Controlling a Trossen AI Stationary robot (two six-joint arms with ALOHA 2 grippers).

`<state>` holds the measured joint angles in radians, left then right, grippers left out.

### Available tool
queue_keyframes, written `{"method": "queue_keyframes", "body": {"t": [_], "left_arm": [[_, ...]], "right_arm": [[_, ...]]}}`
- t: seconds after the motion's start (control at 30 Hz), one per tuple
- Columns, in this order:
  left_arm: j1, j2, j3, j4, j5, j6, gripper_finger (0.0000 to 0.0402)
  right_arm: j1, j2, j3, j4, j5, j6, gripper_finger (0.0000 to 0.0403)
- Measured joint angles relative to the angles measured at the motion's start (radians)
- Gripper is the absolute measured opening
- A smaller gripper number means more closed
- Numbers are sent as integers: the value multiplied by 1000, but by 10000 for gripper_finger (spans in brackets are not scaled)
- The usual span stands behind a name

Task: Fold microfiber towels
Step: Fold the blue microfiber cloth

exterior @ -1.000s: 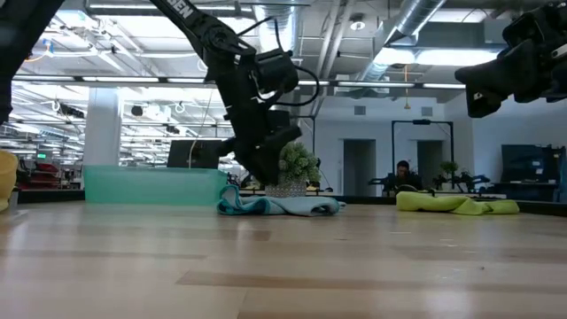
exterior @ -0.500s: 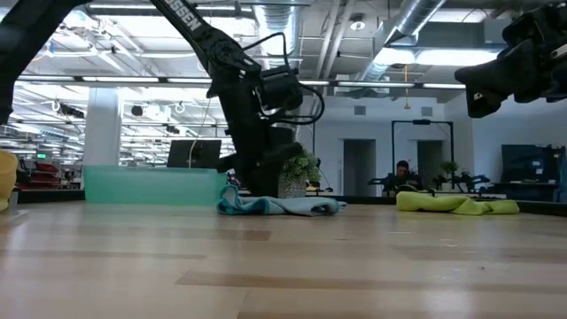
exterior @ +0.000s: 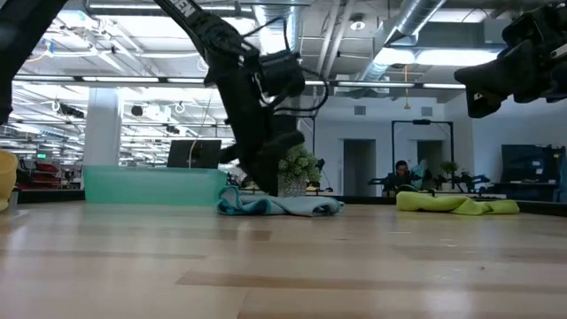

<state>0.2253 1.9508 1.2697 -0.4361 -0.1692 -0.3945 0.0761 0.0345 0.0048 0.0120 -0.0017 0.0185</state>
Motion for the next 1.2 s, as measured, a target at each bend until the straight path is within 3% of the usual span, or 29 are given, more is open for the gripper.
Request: {"method": "queue_keyframes", "body": {"t": [0.27, 0.47, 0.67, 0.8, 0.93, 1.2], "left_arm": [[-45, -55, 0, 7, -27, 36, 6], [-92, -138, 0, 35, -152, 70, 4], [-182, -248, 2, 302, -260, 236, 2], [-256, -289, 3, 478, -233, 366, 4], [-324, -280, 4, 489, -138, 411, 4], [-461, -90, 3, 460, -57, 334, 4]], "right_arm": [[0, 0, 0, 0, 0, 0, 33], [0, 0, 0, 0, 0, 0, 33], [0, 0, 0, 0, -1, 0, 33], [0, 0, 0, 0, -1, 0, 33], [0, 0, 0, 0, -1, 0, 33], [0, 0, 0, 0, -1, 0, 33]]}}
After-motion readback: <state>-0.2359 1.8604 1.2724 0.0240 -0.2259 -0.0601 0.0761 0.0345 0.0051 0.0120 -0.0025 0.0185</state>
